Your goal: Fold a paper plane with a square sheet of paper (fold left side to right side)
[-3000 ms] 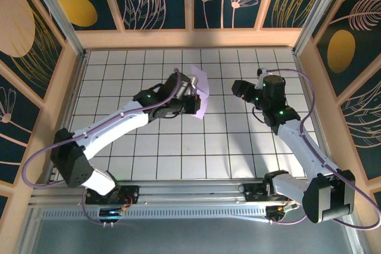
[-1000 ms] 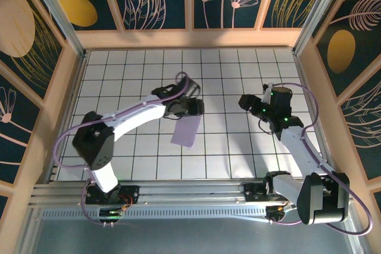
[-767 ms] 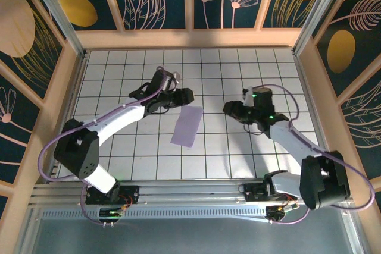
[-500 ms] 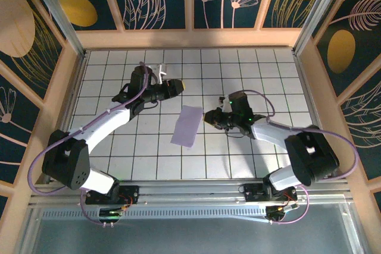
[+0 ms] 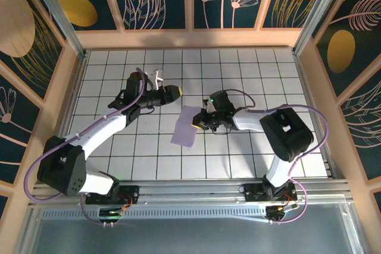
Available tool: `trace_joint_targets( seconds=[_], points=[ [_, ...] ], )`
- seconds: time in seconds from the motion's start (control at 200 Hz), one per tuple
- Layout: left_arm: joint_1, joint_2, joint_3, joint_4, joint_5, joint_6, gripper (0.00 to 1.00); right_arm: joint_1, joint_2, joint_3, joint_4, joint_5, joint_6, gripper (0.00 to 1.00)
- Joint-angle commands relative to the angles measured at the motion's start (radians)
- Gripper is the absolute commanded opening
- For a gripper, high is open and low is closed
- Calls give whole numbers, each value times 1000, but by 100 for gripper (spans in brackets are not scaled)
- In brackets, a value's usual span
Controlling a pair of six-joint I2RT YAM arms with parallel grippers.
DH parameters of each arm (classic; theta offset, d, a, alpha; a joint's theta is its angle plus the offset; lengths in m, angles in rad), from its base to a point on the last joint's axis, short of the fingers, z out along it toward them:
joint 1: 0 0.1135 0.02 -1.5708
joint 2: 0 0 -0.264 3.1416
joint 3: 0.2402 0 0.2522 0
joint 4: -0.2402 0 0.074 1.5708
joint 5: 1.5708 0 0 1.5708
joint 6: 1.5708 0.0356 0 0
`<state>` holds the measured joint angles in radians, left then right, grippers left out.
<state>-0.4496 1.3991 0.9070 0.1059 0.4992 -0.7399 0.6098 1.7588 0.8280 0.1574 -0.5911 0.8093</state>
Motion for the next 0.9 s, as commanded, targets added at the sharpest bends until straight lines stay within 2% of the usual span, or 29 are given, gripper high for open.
trace_joint_targets(
  seconds=[0.0,0.42,0.721,0.896],
  points=[
    [9,-22,-15,53,26,-21,48,9,31,41,-103,35,-68,5],
    [9,-20,-95,102,28,-46,48,6,68,73,-255,100,-188,4],
    [10,-21,-292,305,76,-175,48,-8,89,113,-350,167,-302,3],
    [8,18,-336,332,90,-189,47,-44,102,147,-428,197,-444,1]
  ],
)
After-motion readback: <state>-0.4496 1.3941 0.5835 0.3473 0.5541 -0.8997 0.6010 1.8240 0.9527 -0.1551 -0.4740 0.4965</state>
